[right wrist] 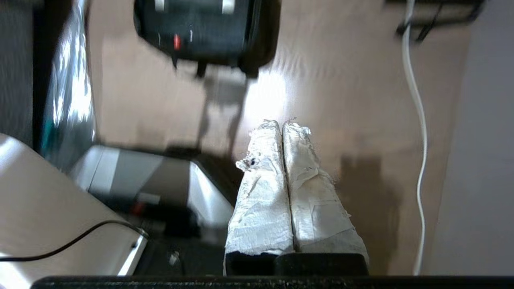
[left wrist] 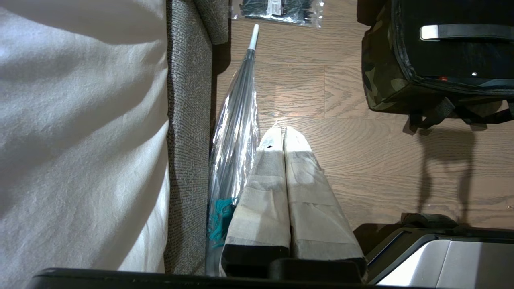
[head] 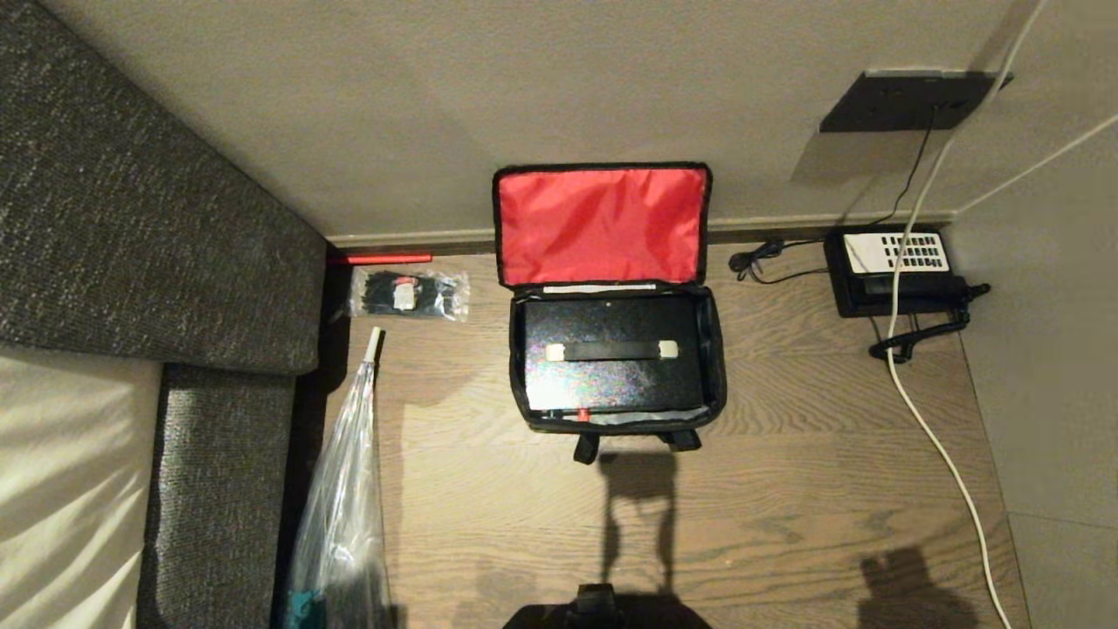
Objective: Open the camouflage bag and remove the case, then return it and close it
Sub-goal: Grip the handle
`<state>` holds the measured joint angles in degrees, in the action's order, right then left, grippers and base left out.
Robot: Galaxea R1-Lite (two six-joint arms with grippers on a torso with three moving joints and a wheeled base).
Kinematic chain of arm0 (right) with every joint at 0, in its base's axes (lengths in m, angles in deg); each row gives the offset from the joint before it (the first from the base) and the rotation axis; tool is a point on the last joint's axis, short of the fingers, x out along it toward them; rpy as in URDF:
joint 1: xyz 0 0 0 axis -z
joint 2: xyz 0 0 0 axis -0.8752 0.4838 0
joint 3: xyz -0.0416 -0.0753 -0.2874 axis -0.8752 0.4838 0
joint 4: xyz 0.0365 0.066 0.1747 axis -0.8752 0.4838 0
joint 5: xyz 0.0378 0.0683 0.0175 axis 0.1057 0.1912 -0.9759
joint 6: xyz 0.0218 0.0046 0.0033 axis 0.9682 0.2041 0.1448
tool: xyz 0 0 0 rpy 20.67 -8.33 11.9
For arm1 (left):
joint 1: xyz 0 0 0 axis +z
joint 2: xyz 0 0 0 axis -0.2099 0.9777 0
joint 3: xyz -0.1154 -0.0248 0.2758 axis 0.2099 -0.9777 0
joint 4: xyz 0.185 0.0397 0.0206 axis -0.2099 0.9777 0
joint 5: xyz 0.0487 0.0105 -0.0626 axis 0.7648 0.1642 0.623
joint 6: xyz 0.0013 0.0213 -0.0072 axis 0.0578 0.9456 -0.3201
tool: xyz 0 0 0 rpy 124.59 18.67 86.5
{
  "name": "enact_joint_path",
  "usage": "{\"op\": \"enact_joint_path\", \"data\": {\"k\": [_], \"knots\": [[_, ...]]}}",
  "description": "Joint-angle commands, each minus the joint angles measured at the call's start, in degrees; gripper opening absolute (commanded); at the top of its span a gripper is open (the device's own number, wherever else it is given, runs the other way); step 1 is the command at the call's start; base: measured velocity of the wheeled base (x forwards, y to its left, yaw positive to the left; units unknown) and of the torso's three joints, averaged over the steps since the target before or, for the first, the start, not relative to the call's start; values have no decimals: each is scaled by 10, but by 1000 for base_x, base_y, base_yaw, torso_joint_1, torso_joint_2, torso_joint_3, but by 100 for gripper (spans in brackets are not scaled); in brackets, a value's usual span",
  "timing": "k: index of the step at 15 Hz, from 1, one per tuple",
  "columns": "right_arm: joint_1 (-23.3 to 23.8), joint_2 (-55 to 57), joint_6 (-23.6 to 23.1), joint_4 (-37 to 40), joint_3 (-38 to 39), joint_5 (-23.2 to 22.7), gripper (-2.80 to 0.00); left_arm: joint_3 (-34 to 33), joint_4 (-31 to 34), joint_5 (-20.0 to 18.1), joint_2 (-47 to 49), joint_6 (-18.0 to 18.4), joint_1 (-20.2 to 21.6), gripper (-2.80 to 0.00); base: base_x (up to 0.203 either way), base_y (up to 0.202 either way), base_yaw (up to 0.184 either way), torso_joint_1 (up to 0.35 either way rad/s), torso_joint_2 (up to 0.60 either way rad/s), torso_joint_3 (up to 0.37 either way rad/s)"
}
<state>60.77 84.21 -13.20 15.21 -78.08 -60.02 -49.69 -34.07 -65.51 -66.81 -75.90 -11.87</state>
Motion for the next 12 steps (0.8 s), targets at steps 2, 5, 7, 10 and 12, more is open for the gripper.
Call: {"op": "enact_joint_path", "data": {"k": [2, 5, 7, 10, 12], "knots": [[-1, 278, -33, -17, -49, -3, -280, -2, 0, 0, 0, -1, 0, -280, 0, 0, 0, 0, 0, 0], [-2, 486, -57, -90, -83, 10, -280, -2, 0, 0, 0, 0, 0, -280, 0, 0, 0, 0, 0, 0], [-12, 603, -69, -154, -111, 19, -280, -2, 0, 0, 0, 0, 0, -280, 0, 0, 0, 0, 0, 0], [-61, 736, -79, -269, -155, 77, -280, -2, 0, 0, 0, 0, 0, -280, 0, 0, 0, 0, 0, 0], [-118, 808, -82, -353, -172, 147, -280, -2, 0, 0, 0, 0, 0, -280, 0, 0, 0, 0, 0, 0]]}}
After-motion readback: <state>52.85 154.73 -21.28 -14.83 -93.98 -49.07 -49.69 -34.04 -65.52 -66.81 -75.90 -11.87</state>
